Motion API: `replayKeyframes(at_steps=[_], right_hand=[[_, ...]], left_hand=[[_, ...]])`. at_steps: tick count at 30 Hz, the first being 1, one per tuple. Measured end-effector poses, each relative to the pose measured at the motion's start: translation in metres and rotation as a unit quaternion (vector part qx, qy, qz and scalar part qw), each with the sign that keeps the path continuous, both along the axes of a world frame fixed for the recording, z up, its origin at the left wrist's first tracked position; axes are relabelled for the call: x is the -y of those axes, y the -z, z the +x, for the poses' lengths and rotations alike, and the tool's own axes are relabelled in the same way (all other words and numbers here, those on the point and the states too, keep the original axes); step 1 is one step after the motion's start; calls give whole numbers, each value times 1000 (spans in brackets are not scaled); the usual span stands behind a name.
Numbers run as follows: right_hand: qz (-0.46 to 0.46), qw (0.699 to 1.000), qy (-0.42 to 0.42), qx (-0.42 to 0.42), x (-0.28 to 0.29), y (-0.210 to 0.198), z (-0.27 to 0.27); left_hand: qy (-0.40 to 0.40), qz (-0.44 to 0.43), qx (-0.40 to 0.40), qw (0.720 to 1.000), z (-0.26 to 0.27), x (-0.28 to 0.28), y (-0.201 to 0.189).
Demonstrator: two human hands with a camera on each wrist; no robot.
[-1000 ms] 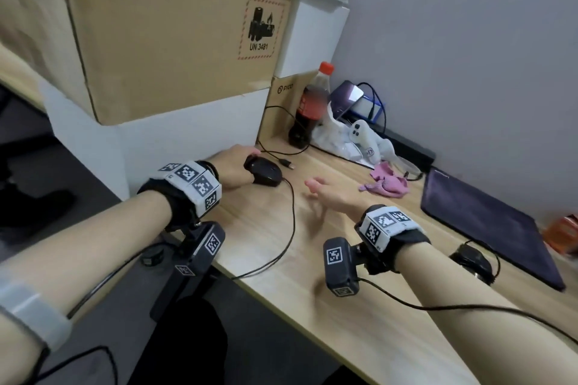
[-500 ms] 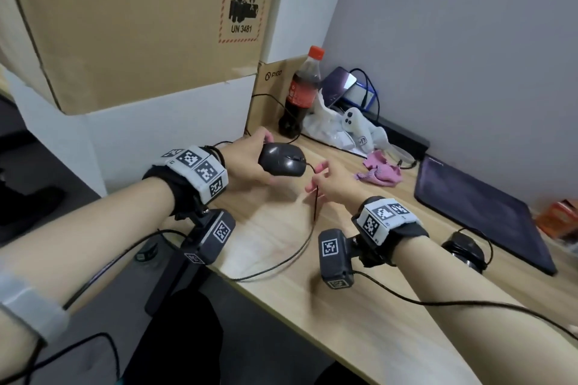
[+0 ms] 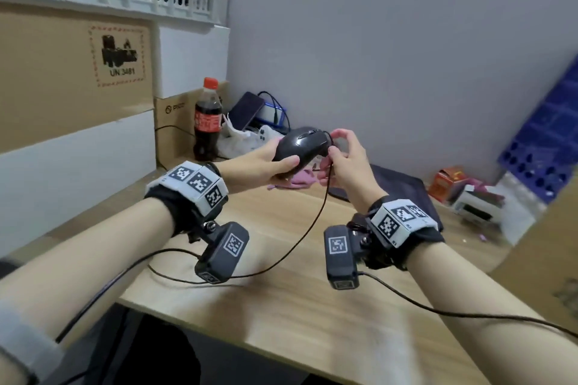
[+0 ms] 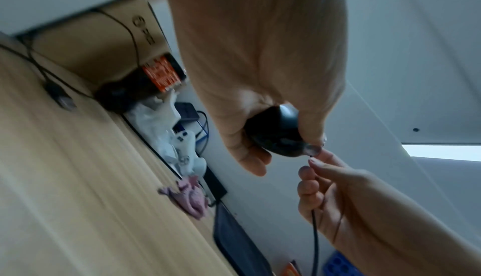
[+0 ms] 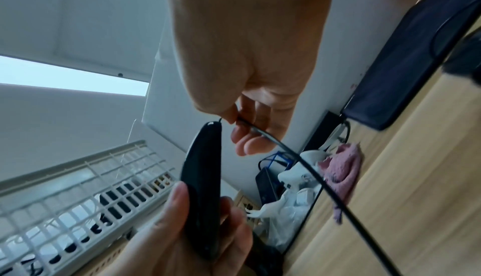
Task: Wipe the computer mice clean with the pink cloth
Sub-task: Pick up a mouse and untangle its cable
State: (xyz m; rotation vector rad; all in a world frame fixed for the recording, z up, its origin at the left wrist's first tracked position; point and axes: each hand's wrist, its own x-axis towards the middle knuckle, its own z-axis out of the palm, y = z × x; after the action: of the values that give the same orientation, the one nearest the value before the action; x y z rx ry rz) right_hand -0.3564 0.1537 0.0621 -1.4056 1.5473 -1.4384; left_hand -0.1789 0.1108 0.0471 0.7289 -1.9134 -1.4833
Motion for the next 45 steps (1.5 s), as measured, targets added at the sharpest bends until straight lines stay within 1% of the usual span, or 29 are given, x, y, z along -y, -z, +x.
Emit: replayKeyframes(at_steps=[2, 5, 10, 13, 16, 18, 22, 26, 32, 35, 40, 41, 45], right_hand=[[5, 1000, 18, -15, -8, 3, -19], [-11, 999, 34, -37, -21, 4, -39], [-15, 999, 1, -39, -32, 4, -55], [-10, 1000, -24, -16, -30, 9, -57], [-5, 1000, -24, -9, -24, 17, -54], [2, 1000, -26, -11, -19, 22, -51], [45, 998, -36, -32, -11, 31, -43], [109, 991, -38, -63, -8, 35, -36], [139, 982, -69, -104, -12, 32, -33], [154, 973, -94, -143, -15, 32, -29], [182, 954, -140, -194, -21, 33, -27], [189, 950, -149, -200, -22, 34, -28], [213, 935, -175, -225, -27, 36, -29]], left_hand=[[16, 9, -14, 1000, -19, -6, -2], [38, 42, -34, 998, -41, -7, -2], [55, 25, -49, 997, -69, -13, 0], [55, 47, -79, 994, -73, -16, 3], [66, 70, -93, 991, -70, -15, 8], [66, 68, -96, 991, -66, -14, 10], [29, 39, -82, 995, -57, -11, 13], [1, -61, -20, 998, -53, -10, 15], [-27, -112, -28, 993, -56, -10, 18], [-33, -90, -45, 994, -59, -12, 16], [-8, 32, -79, 996, -58, -12, 15], [-2, 45, -80, 996, -57, -13, 15], [7, 51, -83, 995, -55, -19, 15]])
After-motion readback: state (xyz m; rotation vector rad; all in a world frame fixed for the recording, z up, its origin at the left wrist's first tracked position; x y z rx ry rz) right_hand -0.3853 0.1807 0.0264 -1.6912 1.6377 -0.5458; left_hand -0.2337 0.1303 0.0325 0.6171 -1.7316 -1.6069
